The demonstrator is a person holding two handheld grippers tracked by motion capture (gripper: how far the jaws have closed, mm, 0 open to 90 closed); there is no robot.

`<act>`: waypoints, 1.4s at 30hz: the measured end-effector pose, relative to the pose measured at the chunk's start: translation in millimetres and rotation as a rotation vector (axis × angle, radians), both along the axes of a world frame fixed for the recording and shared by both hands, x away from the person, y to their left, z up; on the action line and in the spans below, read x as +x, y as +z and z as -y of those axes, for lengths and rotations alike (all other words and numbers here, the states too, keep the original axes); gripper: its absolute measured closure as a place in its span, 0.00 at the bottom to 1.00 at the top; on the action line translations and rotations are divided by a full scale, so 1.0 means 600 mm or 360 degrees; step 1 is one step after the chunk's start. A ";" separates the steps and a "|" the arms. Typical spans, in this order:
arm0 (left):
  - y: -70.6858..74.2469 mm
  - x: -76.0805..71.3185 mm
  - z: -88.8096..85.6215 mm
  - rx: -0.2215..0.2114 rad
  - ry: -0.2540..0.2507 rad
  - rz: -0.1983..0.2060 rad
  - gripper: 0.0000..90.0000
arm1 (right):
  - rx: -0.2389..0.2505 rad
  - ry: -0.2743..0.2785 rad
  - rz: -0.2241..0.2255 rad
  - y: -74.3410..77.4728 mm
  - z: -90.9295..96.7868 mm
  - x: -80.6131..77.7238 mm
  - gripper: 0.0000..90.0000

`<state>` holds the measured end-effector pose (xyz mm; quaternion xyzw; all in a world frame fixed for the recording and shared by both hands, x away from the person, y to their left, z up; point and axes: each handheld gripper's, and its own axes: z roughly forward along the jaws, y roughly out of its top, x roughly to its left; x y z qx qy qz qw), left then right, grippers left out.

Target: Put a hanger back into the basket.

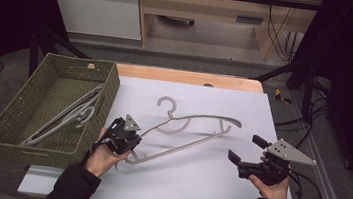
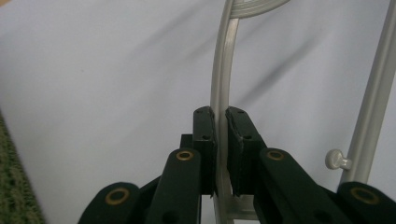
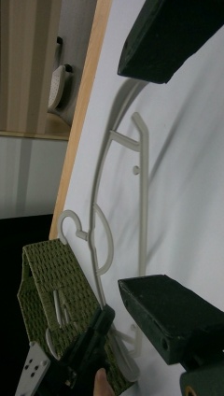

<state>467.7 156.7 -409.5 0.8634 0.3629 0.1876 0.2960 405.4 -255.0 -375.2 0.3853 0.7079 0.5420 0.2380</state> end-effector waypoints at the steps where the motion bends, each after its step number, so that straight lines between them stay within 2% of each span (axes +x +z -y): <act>1: 0.006 -0.002 -0.002 -0.0010 0.0004 0.0005 0.92 | 0.0006 -0.0001 -0.0001 0.000 0.000 0.000 0.01; 5: 0.026 -0.009 -0.012 -0.0026 0.0022 0.0046 0.92 | 0.0003 -0.0002 0.0000 0.000 0.001 0.000 0.01; 8: 0.043 -0.014 -0.019 -0.0011 0.0048 0.0077 0.92 | 0.0003 -0.0003 0.0000 0.000 0.001 0.000 0.01; 9: 0.048 -0.016 -0.022 -0.0028 0.0056 0.0086 0.92 | 0.0003 -0.0005 0.0001 0.000 0.000 0.000 0.01; 16: 0.084 -0.025 -0.040 -0.0045 0.0047 0.0131 0.92 | 0.0004 -0.0015 -0.0001 0.000 0.002 0.000 0.01; 17: 0.089 -0.026 -0.041 -0.0031 0.0040 0.0137 0.92 | 0.0006 -0.0017 -0.0002 0.000 0.002 0.000 0.01; 21: 0.117 -0.040 -0.052 -0.0054 0.0026 0.0190 0.92 | 0.0003 -0.0020 -0.0003 0.000 0.002 0.000 0.01; 25: 0.143 -0.046 -0.069 -0.0060 0.0051 0.0244 0.92 | 0.0001 -0.0021 -0.0001 -0.001 0.002 0.000 0.01; 29: 0.167 -0.044 -0.092 -0.0043 0.0088 0.0287 0.92 | -0.0002 -0.0015 -0.0010 -0.001 0.001 0.001 0.01; 32: 0.181 -0.039 -0.109 -0.0041 0.0098 0.0297 0.92 | -0.0003 -0.0018 -0.0012 -0.003 -0.001 0.002 0.01; 37: 0.194 -0.024 -0.138 0.0012 0.0136 0.0293 0.92 | -0.0002 -0.0018 -0.0012 -0.002 0.000 0.001 0.01; 42: 0.202 -0.011 -0.173 -0.0026 0.0158 0.0287 0.92 | -0.0007 -0.0020 -0.0011 -0.003 0.000 0.002 0.01</act>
